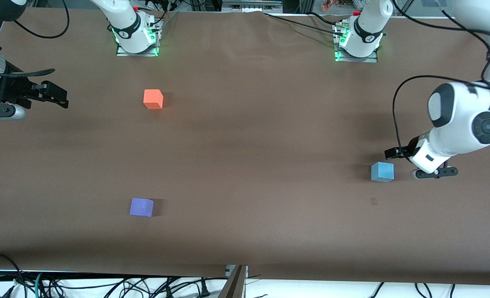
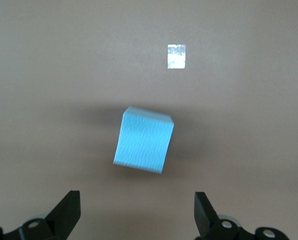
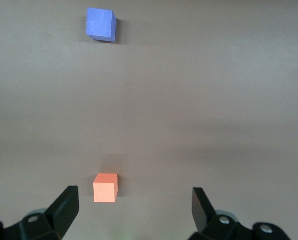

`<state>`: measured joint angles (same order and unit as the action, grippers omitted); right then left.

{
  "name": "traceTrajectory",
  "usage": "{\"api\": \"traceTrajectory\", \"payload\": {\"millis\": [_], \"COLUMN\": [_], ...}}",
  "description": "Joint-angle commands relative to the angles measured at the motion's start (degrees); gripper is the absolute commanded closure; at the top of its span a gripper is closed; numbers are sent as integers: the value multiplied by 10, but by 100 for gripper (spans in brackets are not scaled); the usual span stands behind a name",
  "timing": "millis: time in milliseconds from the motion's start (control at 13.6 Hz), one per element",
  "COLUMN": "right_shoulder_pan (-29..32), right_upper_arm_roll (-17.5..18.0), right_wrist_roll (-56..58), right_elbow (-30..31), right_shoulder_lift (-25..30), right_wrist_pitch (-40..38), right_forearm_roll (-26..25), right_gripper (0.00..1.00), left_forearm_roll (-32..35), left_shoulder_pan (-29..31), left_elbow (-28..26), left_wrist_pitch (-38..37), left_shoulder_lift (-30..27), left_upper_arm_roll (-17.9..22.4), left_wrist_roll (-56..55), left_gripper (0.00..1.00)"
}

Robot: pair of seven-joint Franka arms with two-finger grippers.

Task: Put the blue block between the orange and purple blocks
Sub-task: 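Reach the left gripper down over the light-blue cube, then close the left gripper on the light-blue cube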

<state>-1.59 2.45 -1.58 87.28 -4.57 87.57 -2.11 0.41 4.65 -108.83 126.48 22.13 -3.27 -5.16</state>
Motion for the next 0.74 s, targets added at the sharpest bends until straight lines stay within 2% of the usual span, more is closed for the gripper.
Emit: {"api": "traceTrajectory", "payload": {"millis": [0,662], "right_shoulder_pan": [3,3], "right_upper_arm_roll": [0,0], "right_wrist_roll": [0,0], "right_elbow": [-4,-4], "right_shoulder_lift": [2,2], "right_wrist_pitch": [1,1], "right_forearm_roll": [11,11], "right_gripper": [0,0], "left_forearm_roll": [10,5], "left_shoulder_pan": [-1,5], "left_elbow": [12,24], "left_wrist_pitch": [66,107], "left_shoulder_lift": [61,106], "left_upper_arm_roll": [-2,-2], "left_wrist_roll": [29,52], "left_gripper": [0,0]}}
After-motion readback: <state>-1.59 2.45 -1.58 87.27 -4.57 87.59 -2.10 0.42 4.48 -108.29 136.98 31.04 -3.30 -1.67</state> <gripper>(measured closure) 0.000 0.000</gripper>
